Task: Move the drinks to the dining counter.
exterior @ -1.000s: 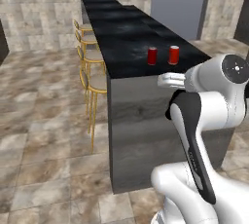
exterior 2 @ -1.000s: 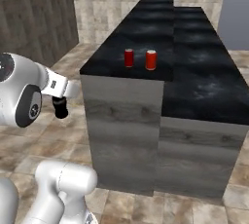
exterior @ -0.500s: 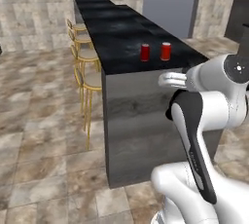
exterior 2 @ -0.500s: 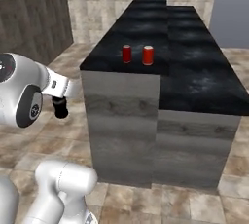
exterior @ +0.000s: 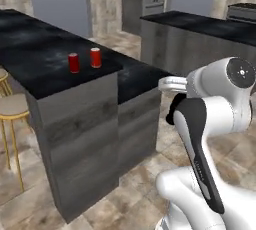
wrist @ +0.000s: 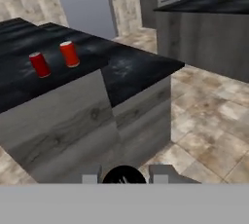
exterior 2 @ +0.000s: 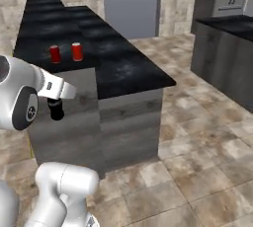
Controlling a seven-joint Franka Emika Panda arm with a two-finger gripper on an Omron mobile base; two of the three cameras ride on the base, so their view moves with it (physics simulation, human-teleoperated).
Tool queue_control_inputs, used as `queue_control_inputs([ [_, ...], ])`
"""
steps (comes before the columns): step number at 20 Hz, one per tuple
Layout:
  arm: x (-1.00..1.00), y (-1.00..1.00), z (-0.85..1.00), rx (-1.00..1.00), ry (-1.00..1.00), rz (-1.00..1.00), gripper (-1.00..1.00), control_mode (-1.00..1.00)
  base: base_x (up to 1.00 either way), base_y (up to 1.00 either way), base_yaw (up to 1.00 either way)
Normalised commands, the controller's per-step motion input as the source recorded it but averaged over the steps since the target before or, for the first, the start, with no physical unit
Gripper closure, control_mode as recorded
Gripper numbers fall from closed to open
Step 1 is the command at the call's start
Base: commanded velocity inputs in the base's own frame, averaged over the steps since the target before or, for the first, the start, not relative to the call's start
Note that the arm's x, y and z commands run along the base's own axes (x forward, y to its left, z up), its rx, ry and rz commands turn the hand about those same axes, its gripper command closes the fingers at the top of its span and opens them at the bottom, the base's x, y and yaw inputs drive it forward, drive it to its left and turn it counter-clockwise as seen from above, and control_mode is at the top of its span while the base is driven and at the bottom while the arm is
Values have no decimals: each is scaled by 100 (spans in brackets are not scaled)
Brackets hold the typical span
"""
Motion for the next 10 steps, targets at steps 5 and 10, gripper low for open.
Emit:
queue_control_inputs([
  [5,0,0,0,0,0,0,100,100,0,0,-100],
  [10,0,0,0,0,0,0,100,100,-26,1,-95],
])
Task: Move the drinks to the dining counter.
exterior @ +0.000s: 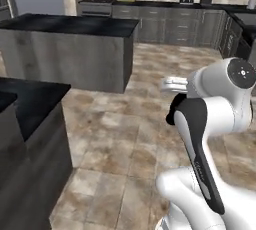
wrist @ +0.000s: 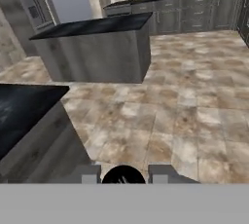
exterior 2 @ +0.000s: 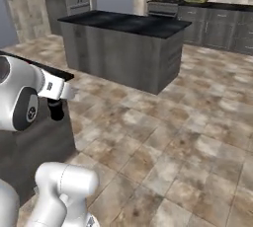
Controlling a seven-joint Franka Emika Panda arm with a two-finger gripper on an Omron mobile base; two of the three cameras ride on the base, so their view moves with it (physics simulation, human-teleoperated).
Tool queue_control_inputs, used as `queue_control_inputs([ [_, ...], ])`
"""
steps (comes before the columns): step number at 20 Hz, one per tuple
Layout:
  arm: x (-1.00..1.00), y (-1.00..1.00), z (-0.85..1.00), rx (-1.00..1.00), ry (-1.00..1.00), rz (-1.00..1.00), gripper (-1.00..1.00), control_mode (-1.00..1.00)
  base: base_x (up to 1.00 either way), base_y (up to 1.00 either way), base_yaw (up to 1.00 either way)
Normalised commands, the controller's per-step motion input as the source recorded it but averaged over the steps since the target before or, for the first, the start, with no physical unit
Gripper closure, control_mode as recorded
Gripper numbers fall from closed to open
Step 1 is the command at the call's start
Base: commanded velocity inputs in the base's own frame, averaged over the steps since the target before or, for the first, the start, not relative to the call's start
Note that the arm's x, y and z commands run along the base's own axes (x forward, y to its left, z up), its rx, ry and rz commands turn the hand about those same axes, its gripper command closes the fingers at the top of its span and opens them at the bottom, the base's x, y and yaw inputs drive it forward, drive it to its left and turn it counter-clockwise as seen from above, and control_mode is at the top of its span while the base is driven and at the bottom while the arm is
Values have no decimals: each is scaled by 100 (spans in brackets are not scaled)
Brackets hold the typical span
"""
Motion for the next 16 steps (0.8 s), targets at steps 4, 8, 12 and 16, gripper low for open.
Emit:
queue_control_inputs([
  [4,0,0,0,0,0,0,100,100,-92,42,-69],
  [8,0,0,0,0,0,0,100,100,-100,100,-22],
  [12,0,0,0,0,0,0,100,100,-100,100,-11],
  [16,0,0,0,0,0,0,100,100,-100,100,-10],
])
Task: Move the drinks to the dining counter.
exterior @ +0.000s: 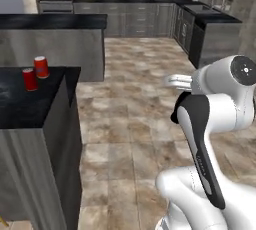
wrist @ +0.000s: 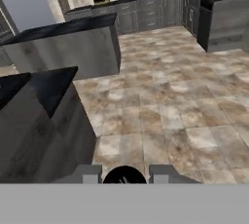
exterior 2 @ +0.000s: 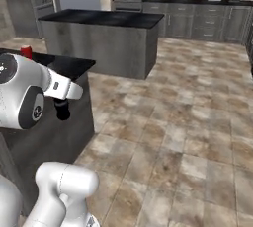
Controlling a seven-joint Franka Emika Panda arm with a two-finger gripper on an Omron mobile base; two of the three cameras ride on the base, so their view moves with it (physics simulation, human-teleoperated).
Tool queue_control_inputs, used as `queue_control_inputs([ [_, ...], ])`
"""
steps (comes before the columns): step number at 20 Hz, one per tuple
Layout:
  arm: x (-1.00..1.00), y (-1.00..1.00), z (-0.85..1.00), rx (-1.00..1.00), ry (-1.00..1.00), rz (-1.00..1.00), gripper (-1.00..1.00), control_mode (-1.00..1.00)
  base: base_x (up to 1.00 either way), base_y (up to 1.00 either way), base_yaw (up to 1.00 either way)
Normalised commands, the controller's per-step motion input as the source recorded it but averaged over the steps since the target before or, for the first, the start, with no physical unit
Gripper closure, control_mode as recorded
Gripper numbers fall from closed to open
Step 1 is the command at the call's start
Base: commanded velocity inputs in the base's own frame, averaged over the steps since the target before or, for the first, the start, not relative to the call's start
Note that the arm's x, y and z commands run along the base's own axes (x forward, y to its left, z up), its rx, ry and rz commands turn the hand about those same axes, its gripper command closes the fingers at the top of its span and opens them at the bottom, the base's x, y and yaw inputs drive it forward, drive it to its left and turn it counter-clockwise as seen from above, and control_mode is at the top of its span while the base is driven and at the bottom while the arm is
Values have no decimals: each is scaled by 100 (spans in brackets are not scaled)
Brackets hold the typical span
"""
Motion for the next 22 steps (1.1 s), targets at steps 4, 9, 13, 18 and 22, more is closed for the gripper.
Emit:
queue_control_inputs([
  [4,0,0,0,0,0,0,100,100,-100,100,-10],
  [9,0,0,0,0,0,0,100,100,-83,100,-20],
  [13,0,0,0,0,0,0,100,100,-30,45,-57],
  [18,0,0,0,0,0,0,100,100,-42,12,-74],
  [22,0,0,0,0,0,0,100,100,-15,85,-63],
])
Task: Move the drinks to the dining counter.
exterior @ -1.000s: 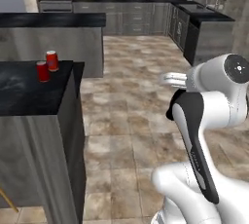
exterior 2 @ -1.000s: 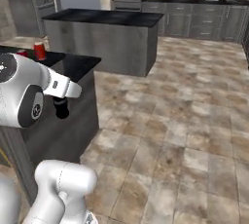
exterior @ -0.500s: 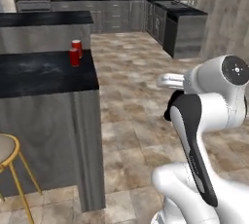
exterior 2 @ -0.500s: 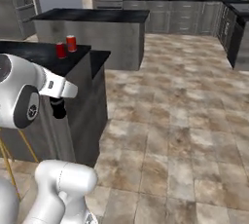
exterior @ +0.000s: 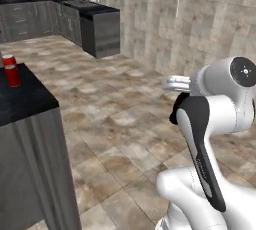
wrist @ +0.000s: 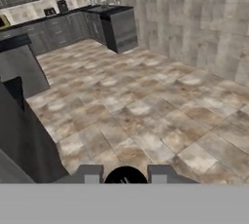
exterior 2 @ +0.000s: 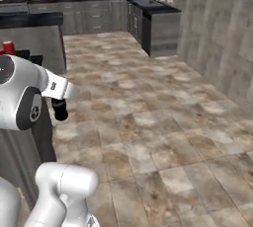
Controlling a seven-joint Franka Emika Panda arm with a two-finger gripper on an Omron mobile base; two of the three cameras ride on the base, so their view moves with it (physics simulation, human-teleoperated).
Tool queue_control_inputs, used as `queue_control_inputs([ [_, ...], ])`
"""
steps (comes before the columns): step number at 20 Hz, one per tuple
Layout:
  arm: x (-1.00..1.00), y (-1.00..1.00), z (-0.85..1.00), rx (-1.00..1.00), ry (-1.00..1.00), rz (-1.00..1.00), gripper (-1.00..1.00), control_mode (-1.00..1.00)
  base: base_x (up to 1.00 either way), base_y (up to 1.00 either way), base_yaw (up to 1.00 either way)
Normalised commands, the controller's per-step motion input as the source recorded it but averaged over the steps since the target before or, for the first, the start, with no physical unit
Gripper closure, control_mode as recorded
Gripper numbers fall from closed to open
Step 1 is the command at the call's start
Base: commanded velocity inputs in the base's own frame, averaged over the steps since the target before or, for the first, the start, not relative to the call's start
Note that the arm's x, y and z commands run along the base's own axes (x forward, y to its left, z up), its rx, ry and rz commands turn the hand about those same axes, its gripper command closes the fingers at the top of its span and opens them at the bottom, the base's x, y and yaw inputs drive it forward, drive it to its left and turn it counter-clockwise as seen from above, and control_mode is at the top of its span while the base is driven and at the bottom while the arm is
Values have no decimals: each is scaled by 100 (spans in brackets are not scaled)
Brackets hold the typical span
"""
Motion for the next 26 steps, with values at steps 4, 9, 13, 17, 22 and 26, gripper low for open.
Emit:
queue_control_inputs([
  [4,0,0,0,0,0,0,100,100,10,99,-55],
  [9,0,0,0,0,0,0,100,100,44,81,-38],
  [13,0,0,0,0,0,0,100,100,52,35,-10],
  [17,0,0,0,0,0,0,100,100,47,58,-3],
  [22,0,0,0,0,0,0,100,100,16,60,0],
  [26,0,0,0,0,0,0,100,100,4,31,9],
])
